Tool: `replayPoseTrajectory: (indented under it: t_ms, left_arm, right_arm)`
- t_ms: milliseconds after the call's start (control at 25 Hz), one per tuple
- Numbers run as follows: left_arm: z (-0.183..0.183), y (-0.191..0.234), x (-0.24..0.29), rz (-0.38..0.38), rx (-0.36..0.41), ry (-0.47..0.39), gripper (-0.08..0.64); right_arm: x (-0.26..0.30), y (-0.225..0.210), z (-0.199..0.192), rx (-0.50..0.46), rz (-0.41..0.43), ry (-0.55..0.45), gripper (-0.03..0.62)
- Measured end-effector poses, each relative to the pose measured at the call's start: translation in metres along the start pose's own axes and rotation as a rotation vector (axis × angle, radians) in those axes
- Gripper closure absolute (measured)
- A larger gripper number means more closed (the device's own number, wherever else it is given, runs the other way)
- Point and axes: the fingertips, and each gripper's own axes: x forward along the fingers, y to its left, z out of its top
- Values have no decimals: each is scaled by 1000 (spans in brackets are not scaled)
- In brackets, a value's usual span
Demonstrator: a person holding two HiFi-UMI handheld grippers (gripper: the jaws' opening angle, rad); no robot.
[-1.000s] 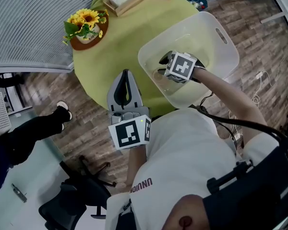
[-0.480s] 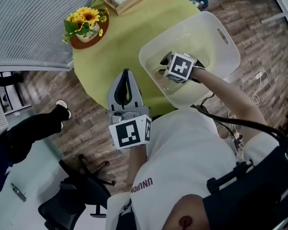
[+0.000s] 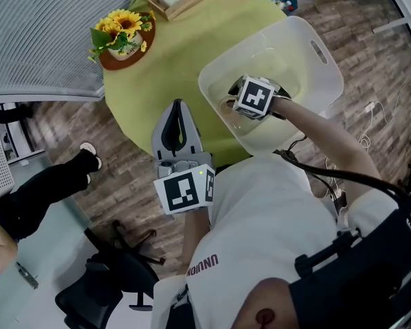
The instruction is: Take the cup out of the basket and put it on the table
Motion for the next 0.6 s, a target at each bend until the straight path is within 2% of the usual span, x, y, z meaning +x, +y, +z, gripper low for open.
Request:
replayPoseTrajectory:
  t_ms: [240, 600]
  left_arm:
    - [1, 0, 0, 2, 2, 1, 549]
    - [1, 3, 5, -2, 7, 5, 549]
  right_arm:
    - [2, 1, -4, 4, -4, 12, 509]
    - [4, -2, -2, 24, -4, 3, 535]
